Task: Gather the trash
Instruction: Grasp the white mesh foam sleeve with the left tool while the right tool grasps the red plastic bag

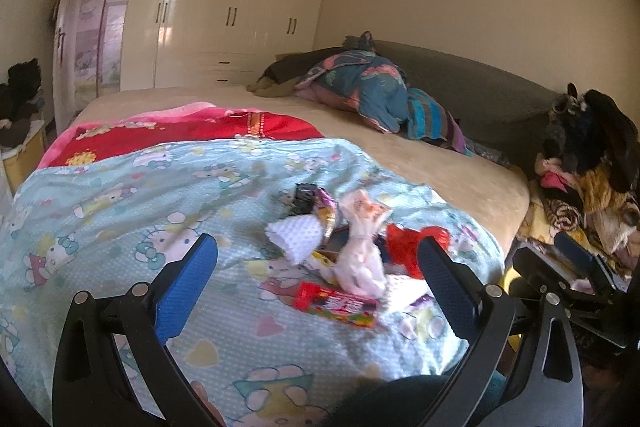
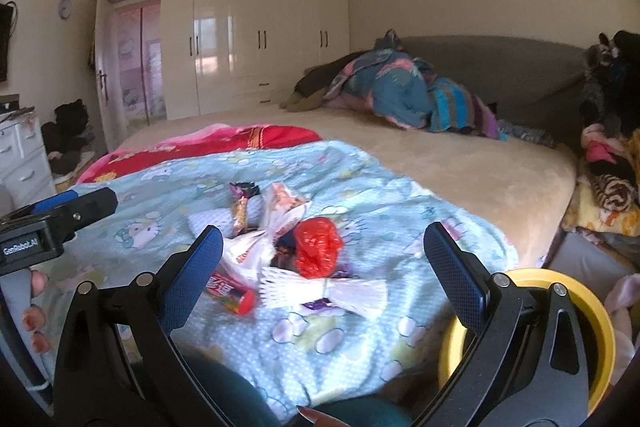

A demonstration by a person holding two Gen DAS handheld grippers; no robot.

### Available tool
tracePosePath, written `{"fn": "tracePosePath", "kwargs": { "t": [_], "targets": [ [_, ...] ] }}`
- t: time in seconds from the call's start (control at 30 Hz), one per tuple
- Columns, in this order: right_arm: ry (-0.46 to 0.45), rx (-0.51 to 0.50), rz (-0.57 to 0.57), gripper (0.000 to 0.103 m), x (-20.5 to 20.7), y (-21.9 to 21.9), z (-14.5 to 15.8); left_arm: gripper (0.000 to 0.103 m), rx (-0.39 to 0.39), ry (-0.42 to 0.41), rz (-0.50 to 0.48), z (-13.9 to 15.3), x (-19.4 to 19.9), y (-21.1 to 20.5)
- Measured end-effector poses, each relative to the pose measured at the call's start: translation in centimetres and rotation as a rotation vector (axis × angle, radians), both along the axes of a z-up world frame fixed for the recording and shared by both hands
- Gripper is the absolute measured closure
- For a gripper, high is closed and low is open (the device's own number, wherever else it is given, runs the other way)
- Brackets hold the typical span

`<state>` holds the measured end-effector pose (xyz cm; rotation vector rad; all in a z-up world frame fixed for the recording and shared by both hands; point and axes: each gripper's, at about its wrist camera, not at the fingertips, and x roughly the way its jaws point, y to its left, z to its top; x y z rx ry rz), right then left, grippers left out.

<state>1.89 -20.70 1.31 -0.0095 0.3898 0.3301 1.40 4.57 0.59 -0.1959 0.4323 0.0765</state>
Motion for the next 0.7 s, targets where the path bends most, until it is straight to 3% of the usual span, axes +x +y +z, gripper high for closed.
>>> {"fn": "tracePosePath", "kwargs": {
  "t": [0.37, 0.7],
  "targets": [
    [0.121, 0.001, 0.028, 0.01, 5.1, 1.6, -1.4, 0.006, -0.038, 0.059, 0.032, -1.9, 4.1, 3.6],
    [0.171, -0.002, 0.069, 0.01, 8.3, 2.7, -2.6, 0.006, -0.214, 0.196, 0.029, -6.4, 10.8, 7.3]
  ]
}}
